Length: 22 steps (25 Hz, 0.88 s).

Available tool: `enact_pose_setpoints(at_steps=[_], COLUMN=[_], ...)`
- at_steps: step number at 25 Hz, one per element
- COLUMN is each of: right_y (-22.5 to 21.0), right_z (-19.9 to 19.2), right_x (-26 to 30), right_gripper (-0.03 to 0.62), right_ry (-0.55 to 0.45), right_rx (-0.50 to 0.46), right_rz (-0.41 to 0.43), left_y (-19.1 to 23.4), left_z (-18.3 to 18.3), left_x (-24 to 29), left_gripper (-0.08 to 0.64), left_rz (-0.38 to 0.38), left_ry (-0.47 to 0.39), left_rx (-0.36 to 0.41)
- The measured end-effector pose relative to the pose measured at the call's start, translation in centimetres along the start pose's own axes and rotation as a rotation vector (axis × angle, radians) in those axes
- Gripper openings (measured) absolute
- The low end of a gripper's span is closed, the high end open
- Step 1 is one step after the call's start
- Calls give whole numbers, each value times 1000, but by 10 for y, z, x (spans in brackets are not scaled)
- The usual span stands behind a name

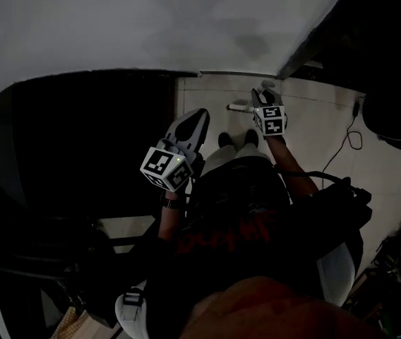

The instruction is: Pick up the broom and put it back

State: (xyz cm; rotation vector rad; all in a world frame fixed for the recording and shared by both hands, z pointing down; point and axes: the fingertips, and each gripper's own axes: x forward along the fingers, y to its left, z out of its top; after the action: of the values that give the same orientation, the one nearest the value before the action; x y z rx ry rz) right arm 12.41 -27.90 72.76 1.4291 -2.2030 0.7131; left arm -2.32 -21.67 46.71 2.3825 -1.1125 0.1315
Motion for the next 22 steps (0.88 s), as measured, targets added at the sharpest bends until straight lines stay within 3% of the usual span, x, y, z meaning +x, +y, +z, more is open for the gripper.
enact_pose_setpoints(at_steps=[1,3,6,10,14,15,17,20,22], right_y=[-10,-20,-32,-62,-92,-101,-110,-101,-76], right_z=[-13,-39,-59,-12,12,16,31,42,41], right_x=[16,46,87,137,179,178,160,110,68], right_gripper=[92,91,91,89,92,99,174,148,127], right_ry=[26,84,143,47,55,51,4,-87,-139], right_rx=[5,6,9,-29,-23,3,57,111,88], right_rz=[-2,3,-1,-50,-135,-173,-228,-264,-266], left_y=[-2,2,16,29,29,26,18,13,11], left_z=[-10,-29,-56,-83,-95,-93,-87,-72,-66], left_x=[0,-12,-37,-52,-60,-62,-71,-98,-122], left_gripper=[5,5,5,5,5,5,5,5,5], left_rz=[11,105,232,327,427,448,476,538,581], left_ry=[12,39,96,144,178,186,183,115,58], left_rx=[9,34,10,-39,59,96,161,257,286])
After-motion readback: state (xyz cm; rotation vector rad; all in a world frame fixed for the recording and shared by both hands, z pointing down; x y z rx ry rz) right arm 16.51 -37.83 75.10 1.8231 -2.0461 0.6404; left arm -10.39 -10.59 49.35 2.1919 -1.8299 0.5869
